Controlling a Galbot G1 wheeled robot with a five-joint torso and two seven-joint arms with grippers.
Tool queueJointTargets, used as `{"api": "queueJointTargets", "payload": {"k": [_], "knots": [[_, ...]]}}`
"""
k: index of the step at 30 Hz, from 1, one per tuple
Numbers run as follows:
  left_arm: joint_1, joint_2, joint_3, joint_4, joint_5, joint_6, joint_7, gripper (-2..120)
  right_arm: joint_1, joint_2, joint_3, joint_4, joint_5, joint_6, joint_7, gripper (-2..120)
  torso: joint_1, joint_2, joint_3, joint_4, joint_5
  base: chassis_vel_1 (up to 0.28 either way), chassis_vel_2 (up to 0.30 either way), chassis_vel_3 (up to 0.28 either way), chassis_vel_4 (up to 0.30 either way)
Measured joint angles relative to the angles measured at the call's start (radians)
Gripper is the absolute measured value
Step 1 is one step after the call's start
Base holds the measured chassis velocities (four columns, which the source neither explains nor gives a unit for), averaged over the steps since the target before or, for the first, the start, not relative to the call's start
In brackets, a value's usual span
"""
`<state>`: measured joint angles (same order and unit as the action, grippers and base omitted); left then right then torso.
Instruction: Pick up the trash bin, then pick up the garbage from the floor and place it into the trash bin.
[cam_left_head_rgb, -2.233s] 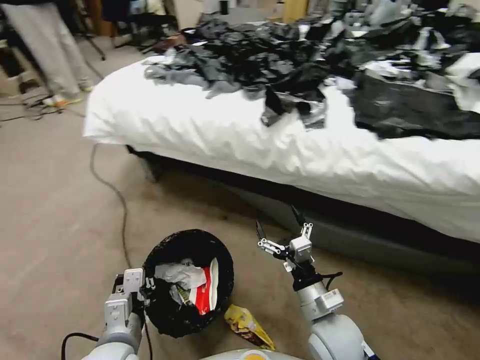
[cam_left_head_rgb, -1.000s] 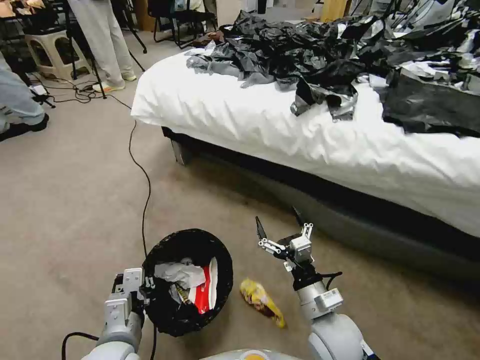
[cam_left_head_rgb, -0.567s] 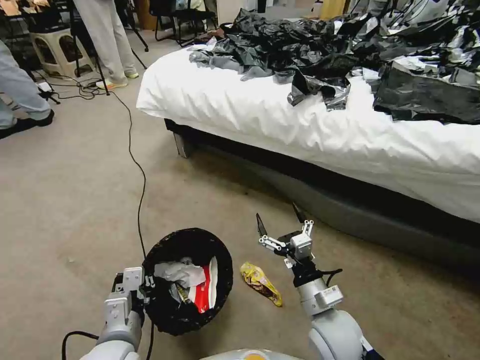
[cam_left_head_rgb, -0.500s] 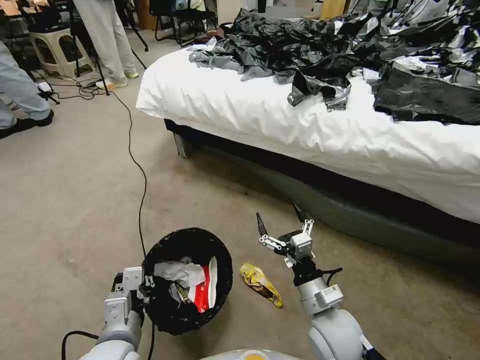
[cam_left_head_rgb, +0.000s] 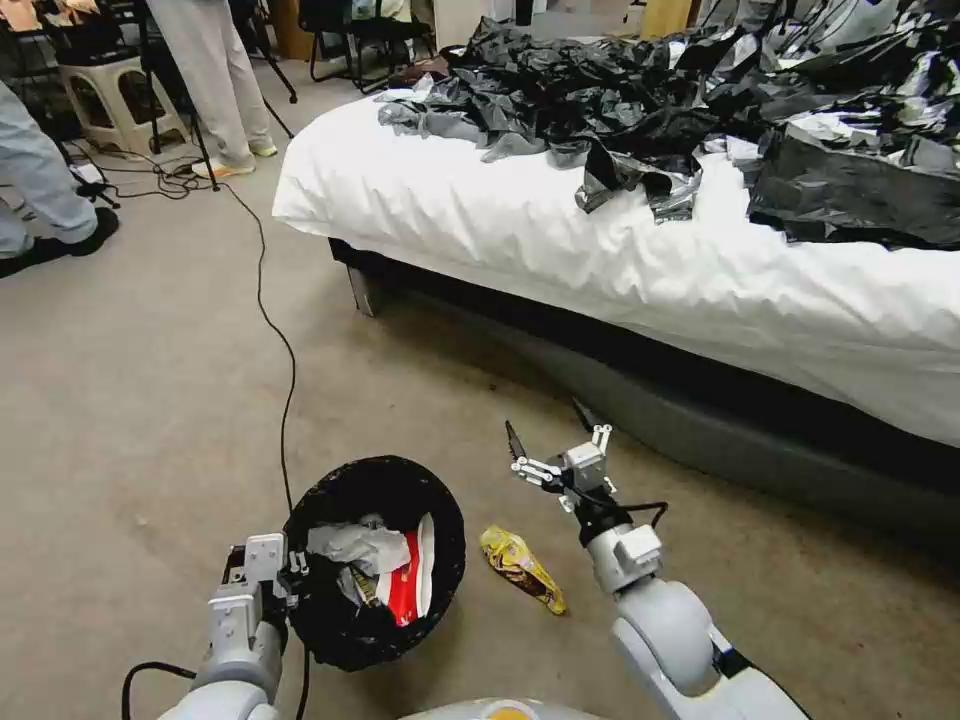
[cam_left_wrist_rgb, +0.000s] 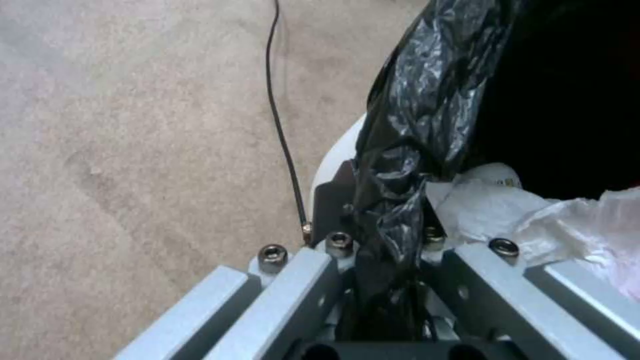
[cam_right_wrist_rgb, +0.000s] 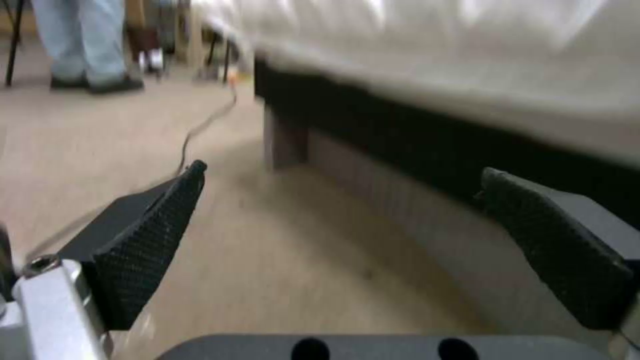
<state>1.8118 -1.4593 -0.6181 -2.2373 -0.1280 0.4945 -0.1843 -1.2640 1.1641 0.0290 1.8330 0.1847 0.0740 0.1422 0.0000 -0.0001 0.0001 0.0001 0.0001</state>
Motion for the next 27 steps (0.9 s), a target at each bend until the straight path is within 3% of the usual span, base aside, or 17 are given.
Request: {"api": "queueJointTargets", "payload": {"k": [3,11,27], "knots": [[-0.001,0.0,-0.002,0.0,0.0,0.001,0.0,0,0.038,-0.032,-0.04,-0.047,0.074,-0.105,-0.005,100,0.0,0.0,0.0,0.0,0.0001,0.0,0.0,0.0,0.0],[-0.011,0.0,-0.002,0.008,0.0,0.003,-0.001,0,0.095,-0.145,-0.143,-0.139,0.169,-0.191,-0.049,100,0.0,0.0,0.0,-0.0001,-0.0001,0.0,0.0,0.0,0.0],[-0.023,-0.007,0.003,0.034,-0.001,0.002,-0.002,0,0.116,-0.141,-0.183,-0.285,0.183,-0.266,-0.164,100,0.0,0.0,0.0,-0.0001,0.0,0.0,0.0,0.0,0.0]]}}
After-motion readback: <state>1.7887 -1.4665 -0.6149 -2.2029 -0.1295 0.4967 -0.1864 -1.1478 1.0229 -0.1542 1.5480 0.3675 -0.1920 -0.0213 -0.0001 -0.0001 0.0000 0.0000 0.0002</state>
